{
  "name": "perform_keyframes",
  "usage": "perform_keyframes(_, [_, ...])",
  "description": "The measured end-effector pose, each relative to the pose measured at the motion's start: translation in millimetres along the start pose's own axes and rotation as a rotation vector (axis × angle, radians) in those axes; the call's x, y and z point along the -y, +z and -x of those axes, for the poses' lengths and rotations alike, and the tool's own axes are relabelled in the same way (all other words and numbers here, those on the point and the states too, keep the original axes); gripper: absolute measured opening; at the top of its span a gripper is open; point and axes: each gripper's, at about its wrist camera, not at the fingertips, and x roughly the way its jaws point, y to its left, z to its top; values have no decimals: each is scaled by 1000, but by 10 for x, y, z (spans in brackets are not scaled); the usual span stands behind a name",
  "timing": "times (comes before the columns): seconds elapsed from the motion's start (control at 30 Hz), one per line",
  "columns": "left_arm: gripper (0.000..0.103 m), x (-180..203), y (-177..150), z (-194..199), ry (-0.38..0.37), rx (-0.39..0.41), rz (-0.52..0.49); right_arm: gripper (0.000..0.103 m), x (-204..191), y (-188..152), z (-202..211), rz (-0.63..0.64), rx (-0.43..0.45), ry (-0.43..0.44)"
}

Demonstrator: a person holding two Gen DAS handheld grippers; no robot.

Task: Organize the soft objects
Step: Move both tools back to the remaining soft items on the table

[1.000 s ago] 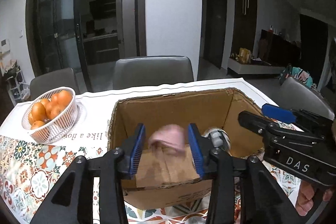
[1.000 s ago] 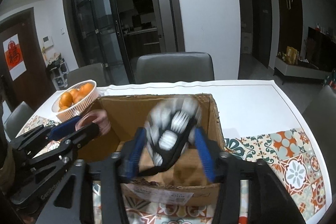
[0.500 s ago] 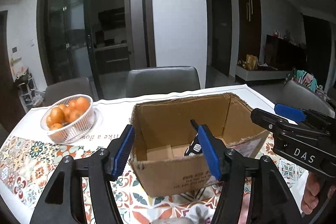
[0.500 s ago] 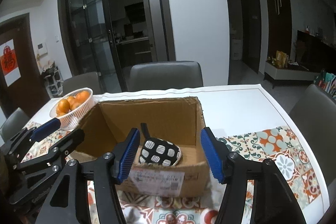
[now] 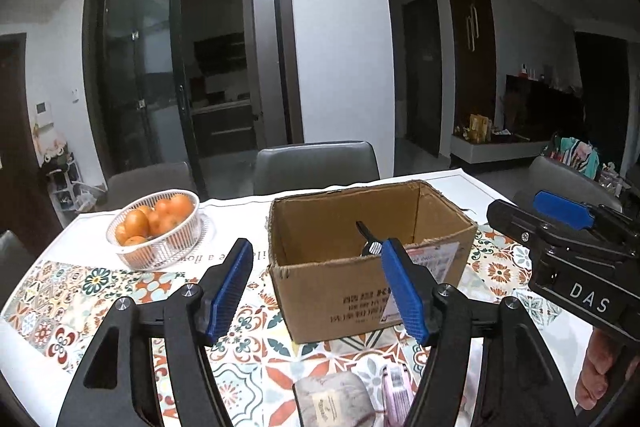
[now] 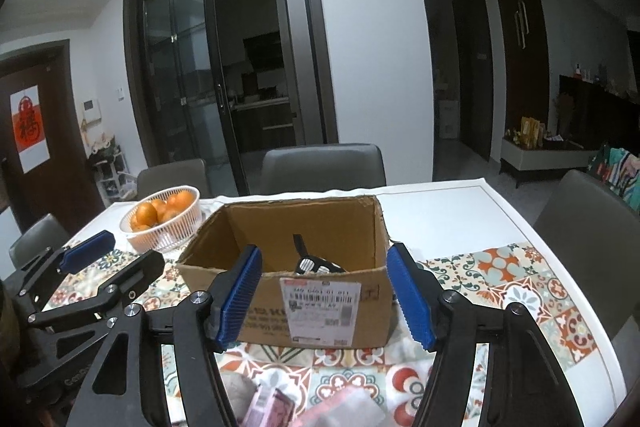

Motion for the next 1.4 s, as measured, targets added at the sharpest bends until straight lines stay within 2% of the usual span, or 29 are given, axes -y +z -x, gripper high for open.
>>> perform_keyframes(0.4, [70,81,-292,529,37,30,-7,66,27,-306,435,-22,22,10])
perform_keyframes(1.0, [71,113,-982,819,14,-44,-1,66,-93,-950,735,4,-21,29])
perform_keyframes(1.17, [71,122,-1179,858,30,-69,-14,66,-144,-1127,735,27,-52,32])
perform_keyframes(1.4, [71,117,-1403,845,0,-122,30,66,-150,-1305,694,24,-94,45])
